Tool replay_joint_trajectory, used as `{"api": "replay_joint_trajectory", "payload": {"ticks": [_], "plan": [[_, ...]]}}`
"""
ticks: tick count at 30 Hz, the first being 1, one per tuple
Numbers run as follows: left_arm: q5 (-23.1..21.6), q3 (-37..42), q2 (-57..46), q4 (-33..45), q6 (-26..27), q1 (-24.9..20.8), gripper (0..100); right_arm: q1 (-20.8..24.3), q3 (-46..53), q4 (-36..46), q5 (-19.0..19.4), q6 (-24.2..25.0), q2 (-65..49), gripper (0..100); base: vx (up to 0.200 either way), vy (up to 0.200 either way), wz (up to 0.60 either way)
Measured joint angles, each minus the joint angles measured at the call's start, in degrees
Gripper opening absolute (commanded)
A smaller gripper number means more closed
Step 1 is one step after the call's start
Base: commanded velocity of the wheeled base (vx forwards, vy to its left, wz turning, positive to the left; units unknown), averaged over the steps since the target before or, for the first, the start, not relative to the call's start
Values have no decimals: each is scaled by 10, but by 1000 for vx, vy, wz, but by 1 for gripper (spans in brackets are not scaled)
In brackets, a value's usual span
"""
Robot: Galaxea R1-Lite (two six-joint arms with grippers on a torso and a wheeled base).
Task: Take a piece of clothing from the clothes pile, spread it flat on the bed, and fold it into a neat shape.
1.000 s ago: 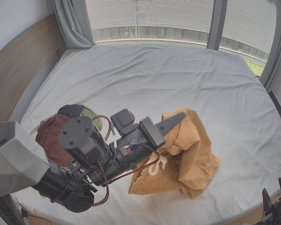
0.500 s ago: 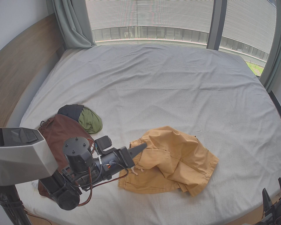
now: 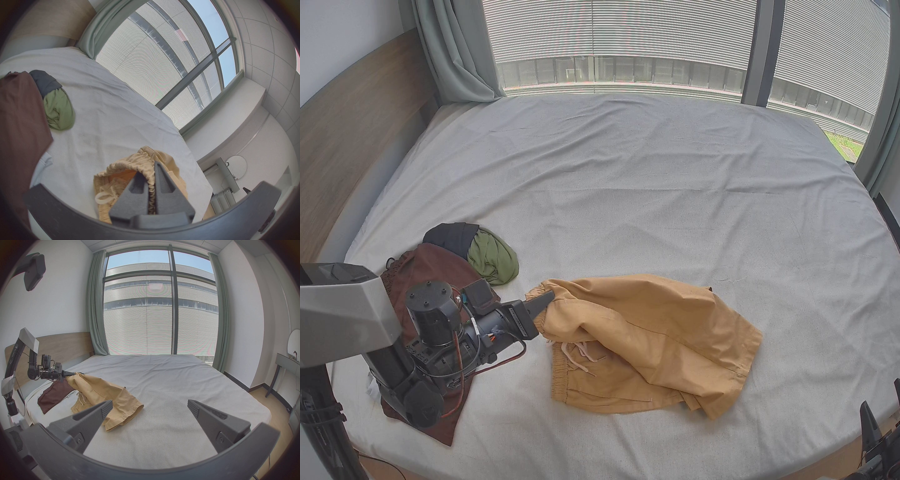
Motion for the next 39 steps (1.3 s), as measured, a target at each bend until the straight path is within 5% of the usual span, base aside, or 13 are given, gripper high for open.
{"api": "replay_joint_trajectory", "payload": {"ticks": [14,39], "plan": [[2,-9,22,0,35,69,0,0,0,-1,0,3,0,100,0,0,0],[2,-5,29,0,35,73,0,0,0,-45,1,9,0,100,0,0,0]]}}
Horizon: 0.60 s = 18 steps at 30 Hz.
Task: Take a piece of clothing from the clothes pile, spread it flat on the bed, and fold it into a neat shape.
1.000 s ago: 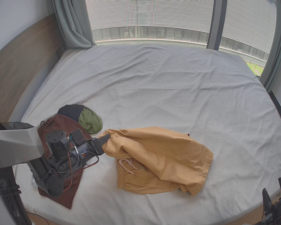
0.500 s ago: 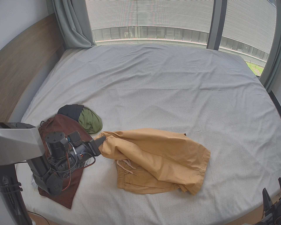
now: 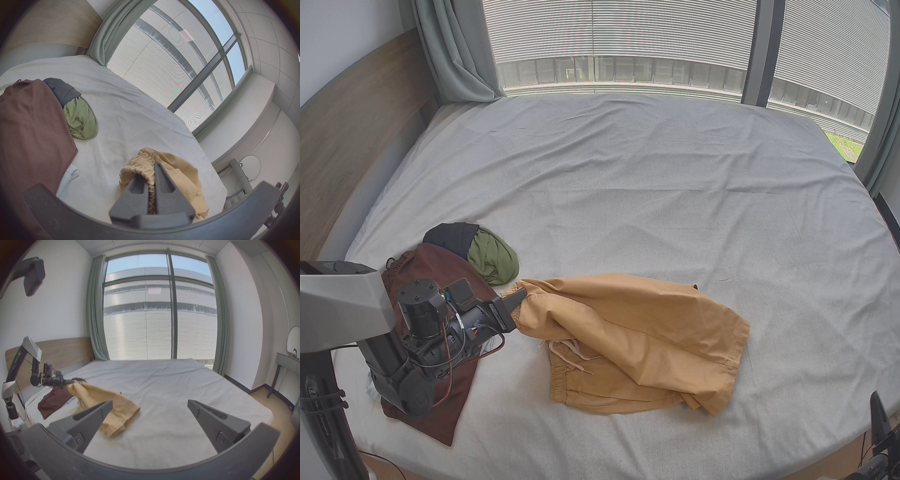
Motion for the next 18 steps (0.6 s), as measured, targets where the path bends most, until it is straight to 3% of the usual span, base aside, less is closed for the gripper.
{"api": "replay_joint_trajectory", "payload": {"ticks": [7,18], "plan": [[0,0,-5,0,-2,-1,0,-1,-53,-59,2,3,34,100,0,0,0],[0,0,-10,0,-2,-4,0,7,-58,-68,14,5,165,100,0,0,0]]}}
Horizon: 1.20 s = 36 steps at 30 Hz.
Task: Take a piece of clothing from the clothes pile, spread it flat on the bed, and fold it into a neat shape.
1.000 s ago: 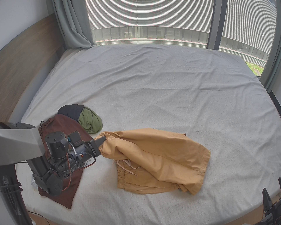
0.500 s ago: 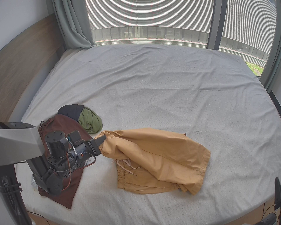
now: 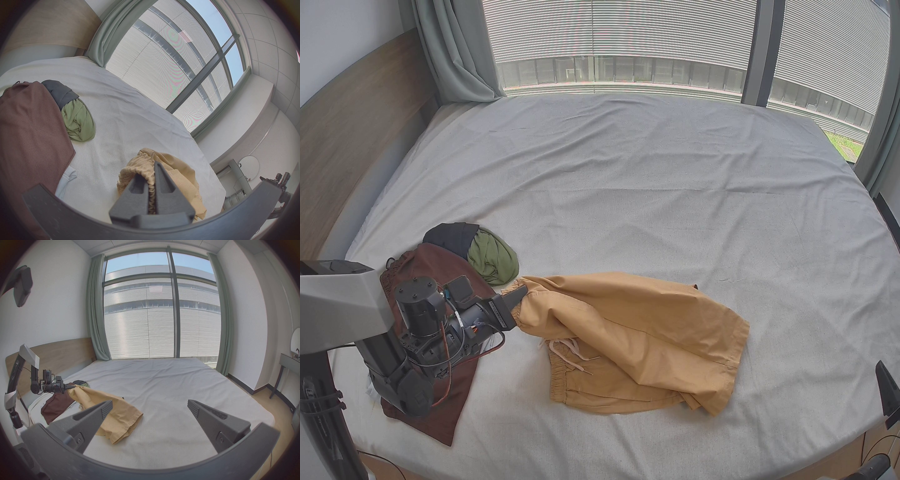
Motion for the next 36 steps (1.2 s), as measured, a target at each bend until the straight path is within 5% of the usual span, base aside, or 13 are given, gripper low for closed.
{"api": "replay_joint_trajectory", "payload": {"ticks": [26,36], "plan": [[0,-3,0,0,0,1,0,68,-109,-8,168,4,370,100,0,0,0],[0,-3,-1,0,0,0,0,108,-116,-38,186,8,446,100,0,0,0]]}}
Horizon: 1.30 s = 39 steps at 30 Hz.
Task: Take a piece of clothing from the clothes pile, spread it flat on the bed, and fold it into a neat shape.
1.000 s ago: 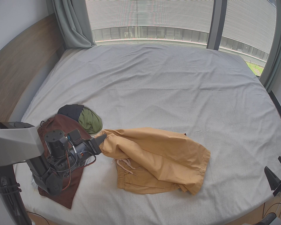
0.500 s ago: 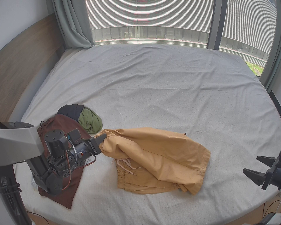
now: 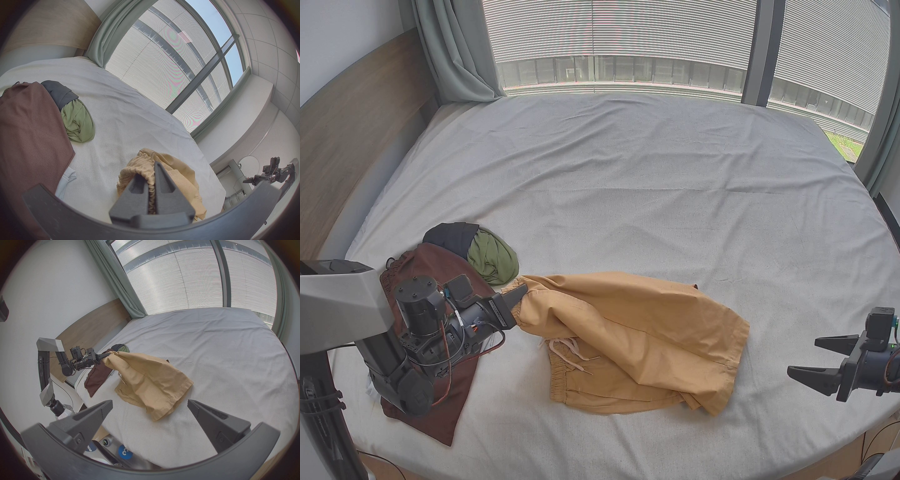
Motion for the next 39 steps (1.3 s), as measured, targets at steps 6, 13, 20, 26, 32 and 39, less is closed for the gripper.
{"api": "replay_joint_trajectory", "payload": {"ticks": [6,13,20,26,32,39], "plan": [[0,0,-1,0,0,1,0,9,4,-46,9,42,50,100,0,0,0],[0,-1,-1,0,0,3,0,18,5,-82,12,85,106,100,0,0,0],[0,-1,-2,0,1,3,0,21,7,-113,12,93,158,100,0,0,0],[0,-1,-2,0,1,4,0,22,14,-166,12,117,200,100,0,0,0],[0,-1,-1,0,1,4,0,23,34,-239,12,122,250,100,0,0,0],[0,-1,0,0,0,4,0,23,60,-333,23,160,321,100,0,0,0]]}}
